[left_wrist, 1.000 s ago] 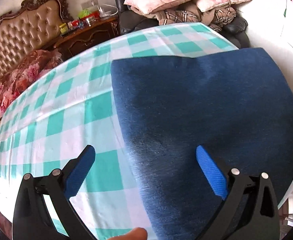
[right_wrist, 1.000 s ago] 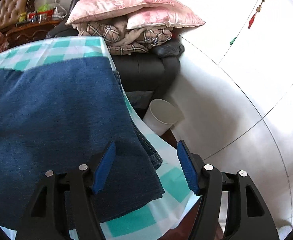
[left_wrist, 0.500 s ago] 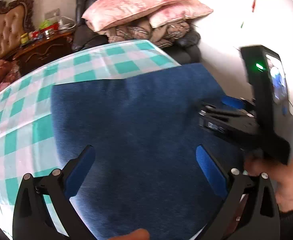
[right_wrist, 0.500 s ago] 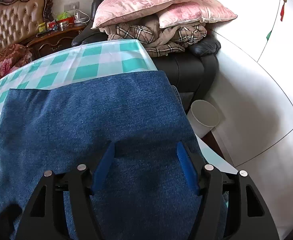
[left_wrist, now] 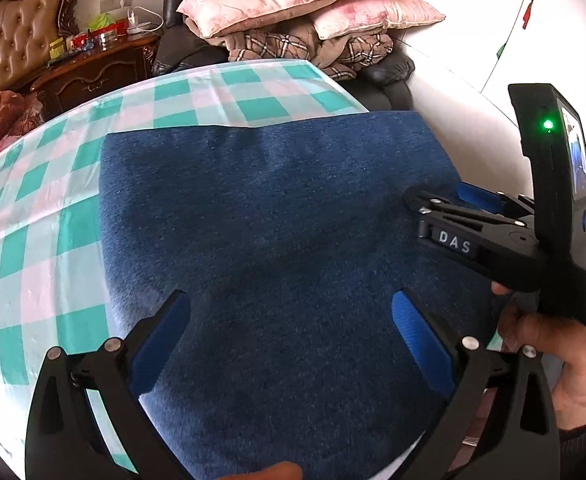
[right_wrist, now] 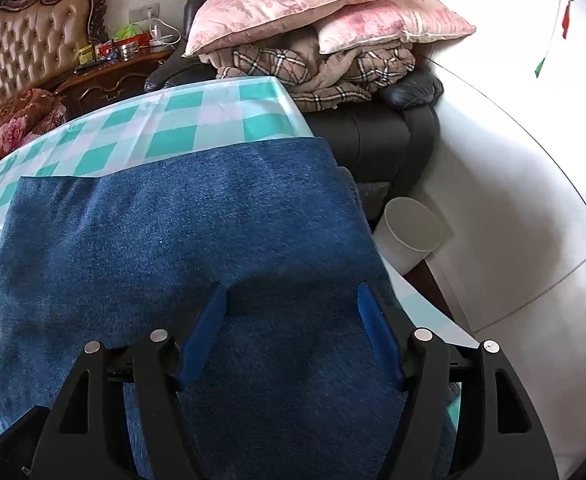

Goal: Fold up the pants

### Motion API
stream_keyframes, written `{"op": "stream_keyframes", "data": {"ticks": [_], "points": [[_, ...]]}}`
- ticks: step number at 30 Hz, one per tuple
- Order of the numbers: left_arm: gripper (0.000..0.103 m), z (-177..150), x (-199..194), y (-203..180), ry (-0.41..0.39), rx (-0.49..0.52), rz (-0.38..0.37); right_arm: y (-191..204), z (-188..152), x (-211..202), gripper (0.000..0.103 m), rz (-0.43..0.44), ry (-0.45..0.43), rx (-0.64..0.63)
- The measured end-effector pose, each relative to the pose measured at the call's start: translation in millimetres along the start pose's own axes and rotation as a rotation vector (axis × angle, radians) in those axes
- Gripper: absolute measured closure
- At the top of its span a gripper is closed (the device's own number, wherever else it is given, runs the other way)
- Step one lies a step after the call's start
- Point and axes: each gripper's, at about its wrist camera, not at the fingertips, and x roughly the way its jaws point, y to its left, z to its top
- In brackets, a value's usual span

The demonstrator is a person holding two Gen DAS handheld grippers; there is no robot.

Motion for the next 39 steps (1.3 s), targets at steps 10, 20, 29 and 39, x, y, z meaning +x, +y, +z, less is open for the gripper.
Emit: {"op": "stream_keyframes", "data": {"ticks": [10,20,29,39], "points": [[0.002,-19.9,-40.9,-11.6,-0.036,0.006,-0.027,-32.7,-30.7,-63.0,0.031,-0.066,-0.021,0.1],[0.002,-41.5,-115.8,-8.1,-0.102,-0.013,0.006,-4.5,-63.5,-156.4,0.027,0.008,-0.101,0.104],[0.002,-44.9,-132.3,0.3,-0.118,-0.039,0.012,9.1,-59.6,-166.9,0.027,0.014,-0.116,0.068],[0.002,-43.9,-129.6,0.5,-0.112,-0.042,0.009,8.7,-57.9,-162.8,0.027,0.017,-0.108,0.069]]}}
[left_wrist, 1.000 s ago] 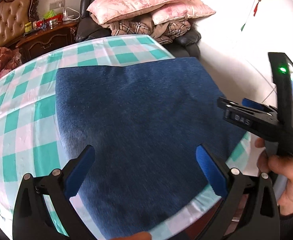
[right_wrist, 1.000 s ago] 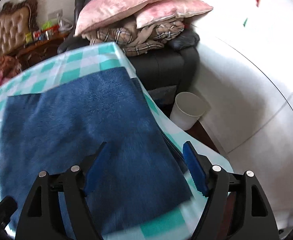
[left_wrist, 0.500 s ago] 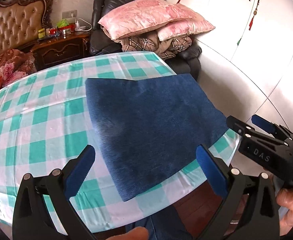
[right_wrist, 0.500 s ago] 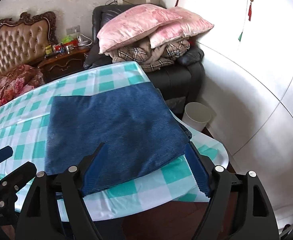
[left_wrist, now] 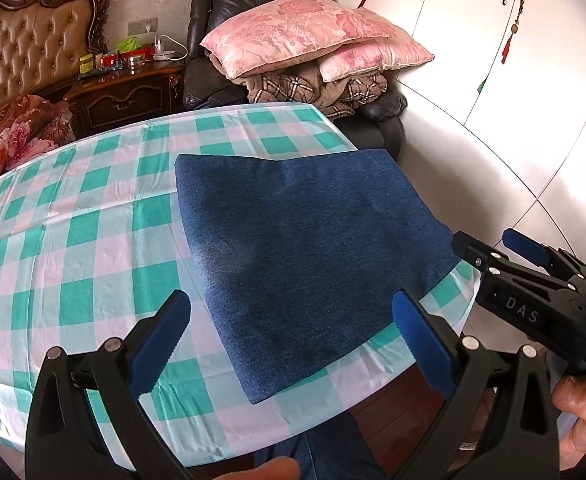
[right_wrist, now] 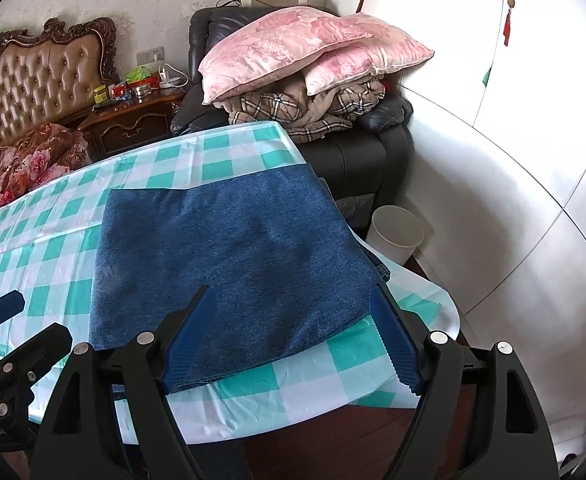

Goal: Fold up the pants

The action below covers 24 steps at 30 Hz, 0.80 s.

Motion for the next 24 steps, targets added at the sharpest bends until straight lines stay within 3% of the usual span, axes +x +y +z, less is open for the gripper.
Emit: {"op": "stream_keyframes", "data": {"ticks": [24], "points": [[0.002,4.4,5.4,-7.3,0.008,0.016,0.0,-2.2,0.9,2.6,0.027,0.003,0.002,0.005]]}}
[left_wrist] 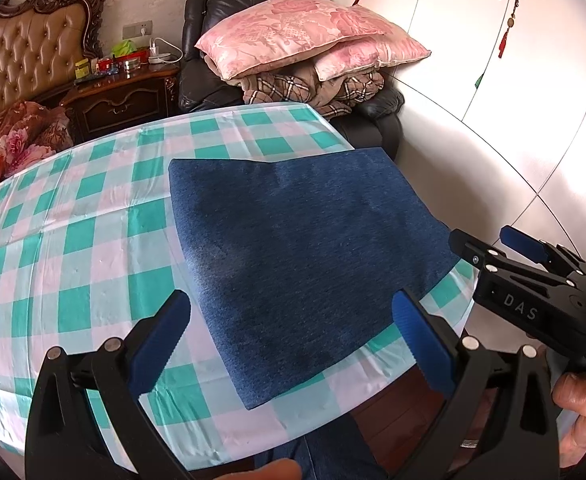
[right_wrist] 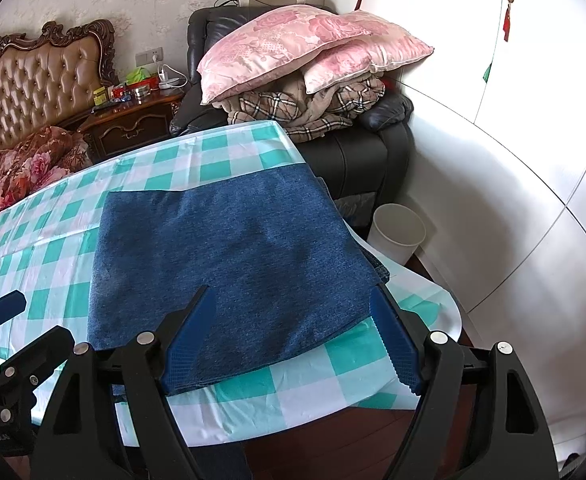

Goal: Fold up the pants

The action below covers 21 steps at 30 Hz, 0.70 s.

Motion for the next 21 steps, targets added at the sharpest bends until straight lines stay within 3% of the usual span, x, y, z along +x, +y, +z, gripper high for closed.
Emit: {"op": "stream_keyframes", "data": {"ticks": [21], "points": [[0.002,1.2,4.5,-6.6,0.014,0.008,-0.014,-2.4,1.3,1.7,0.027,0.001,0.003,0.002]]}}
